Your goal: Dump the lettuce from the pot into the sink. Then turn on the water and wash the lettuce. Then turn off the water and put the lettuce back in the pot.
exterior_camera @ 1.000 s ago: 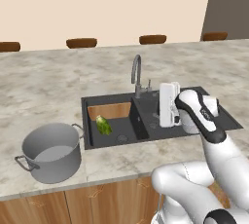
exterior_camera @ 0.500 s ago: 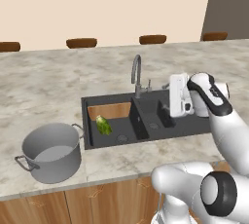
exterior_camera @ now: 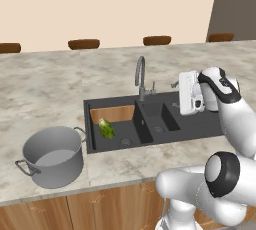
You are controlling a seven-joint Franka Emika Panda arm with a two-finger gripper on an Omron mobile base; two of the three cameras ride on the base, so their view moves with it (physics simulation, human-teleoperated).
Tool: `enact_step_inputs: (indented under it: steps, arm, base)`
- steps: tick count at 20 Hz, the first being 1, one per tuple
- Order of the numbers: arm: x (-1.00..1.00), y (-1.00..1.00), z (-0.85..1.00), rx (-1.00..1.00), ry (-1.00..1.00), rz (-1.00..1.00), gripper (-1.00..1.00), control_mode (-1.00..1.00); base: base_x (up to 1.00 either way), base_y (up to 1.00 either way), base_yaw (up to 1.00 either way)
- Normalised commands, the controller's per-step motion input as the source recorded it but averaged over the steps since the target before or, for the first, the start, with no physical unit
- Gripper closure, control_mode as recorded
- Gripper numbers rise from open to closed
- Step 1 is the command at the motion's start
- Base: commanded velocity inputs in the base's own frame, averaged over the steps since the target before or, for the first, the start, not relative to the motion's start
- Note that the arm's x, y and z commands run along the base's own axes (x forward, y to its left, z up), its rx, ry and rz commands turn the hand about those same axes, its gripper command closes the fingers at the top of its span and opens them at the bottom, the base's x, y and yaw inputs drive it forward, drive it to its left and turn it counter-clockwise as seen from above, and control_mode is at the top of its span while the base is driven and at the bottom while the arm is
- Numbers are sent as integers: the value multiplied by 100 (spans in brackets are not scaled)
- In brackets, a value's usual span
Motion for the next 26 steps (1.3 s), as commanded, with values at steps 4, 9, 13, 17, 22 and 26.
enact_step_inputs:
  steps: [4,9,13,17,22,26]
  arm:
    - [13,0,0,0,0,-1,-100,-100]
    - [26,0,0,0,2,0,-100,-100]
    - [31,0,-3,0,1,-1,-100,-100]
    - [22,-15,-11,2,3,-1,-100,-100]
    - [15,-32,-2,11,5,-1,-100,-100]
    - [11,-29,0,22,19,-3,-100,-100]
  base:
    - [0,0,0]
    - [0,0,0]
    - [0,0,0]
    - [0,0,0]
    - [0,0,0]
    - [0,0,0]
